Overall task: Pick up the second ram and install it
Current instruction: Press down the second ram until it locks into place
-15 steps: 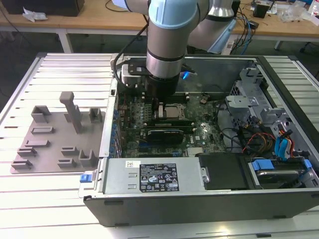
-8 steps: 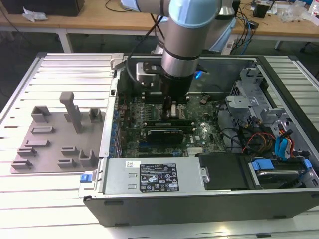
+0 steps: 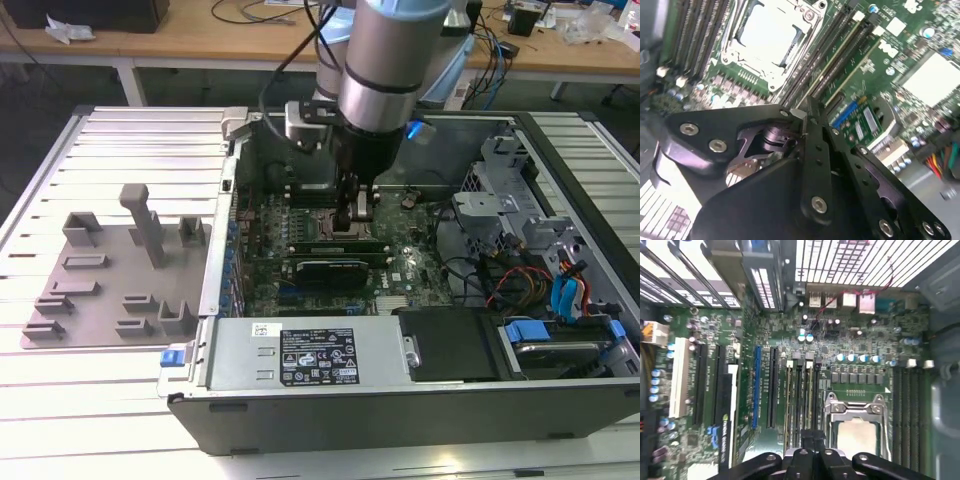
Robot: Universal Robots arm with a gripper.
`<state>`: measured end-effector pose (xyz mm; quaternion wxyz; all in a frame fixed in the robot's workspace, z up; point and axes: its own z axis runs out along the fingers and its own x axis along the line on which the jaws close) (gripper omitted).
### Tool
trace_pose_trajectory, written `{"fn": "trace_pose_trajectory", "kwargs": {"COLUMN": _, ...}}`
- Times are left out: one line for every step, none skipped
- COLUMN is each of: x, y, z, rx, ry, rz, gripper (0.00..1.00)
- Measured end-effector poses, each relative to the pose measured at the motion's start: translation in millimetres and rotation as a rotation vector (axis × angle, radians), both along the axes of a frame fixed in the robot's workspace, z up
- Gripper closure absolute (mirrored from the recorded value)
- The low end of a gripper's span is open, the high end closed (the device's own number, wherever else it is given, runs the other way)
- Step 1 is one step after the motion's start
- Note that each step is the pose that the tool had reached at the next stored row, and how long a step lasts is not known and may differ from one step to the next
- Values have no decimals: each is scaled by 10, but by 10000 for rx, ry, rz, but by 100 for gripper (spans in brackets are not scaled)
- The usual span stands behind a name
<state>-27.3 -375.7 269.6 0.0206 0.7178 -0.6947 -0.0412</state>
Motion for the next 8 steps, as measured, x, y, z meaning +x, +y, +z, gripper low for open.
{"fn": "trace_pose_trajectory", "kwargs": {"x": 0, "y": 0, "z": 52, "rx": 4, "ry": 0, "rz": 1, "gripper": 92}}
{"fn": "trace_pose_trajectory", "kwargs": {"x": 0, "y": 0, "z": 65, "rx": 24, "ry": 0, "rz": 2, "gripper": 92}}
{"fn": "trace_pose_trajectory", "kwargs": {"x": 0, "y": 0, "z": 67, "rx": 60, "ry": -2, "rz": 1, "gripper": 92}}
{"fn": "trace_pose_trajectory", "kwargs": {"x": 0, "y": 0, "z": 68, "rx": 60, "ry": -1, "rz": 1, "gripper": 92}}
{"fn": "trace_pose_trajectory", "kwargs": {"x": 0, "y": 0, "z": 68, "rx": 61, "ry": -1, "rz": 1, "gripper": 92}}
{"fn": "trace_pose_trajectory", "kwargs": {"x": 0, "y": 0, "z": 68, "rx": 60, "ry": 0, "rz": 1, "gripper": 92}}
{"fn": "trace_pose_trajectory", "kwargs": {"x": 0, "y": 0, "z": 68, "rx": 62, "ry": 0, "rz": 1, "gripper": 92}}
{"fn": "trace_pose_trajectory", "kwargs": {"x": 0, "y": 0, "z": 68, "rx": 63, "ry": 0, "rz": 1, "gripper": 92}}
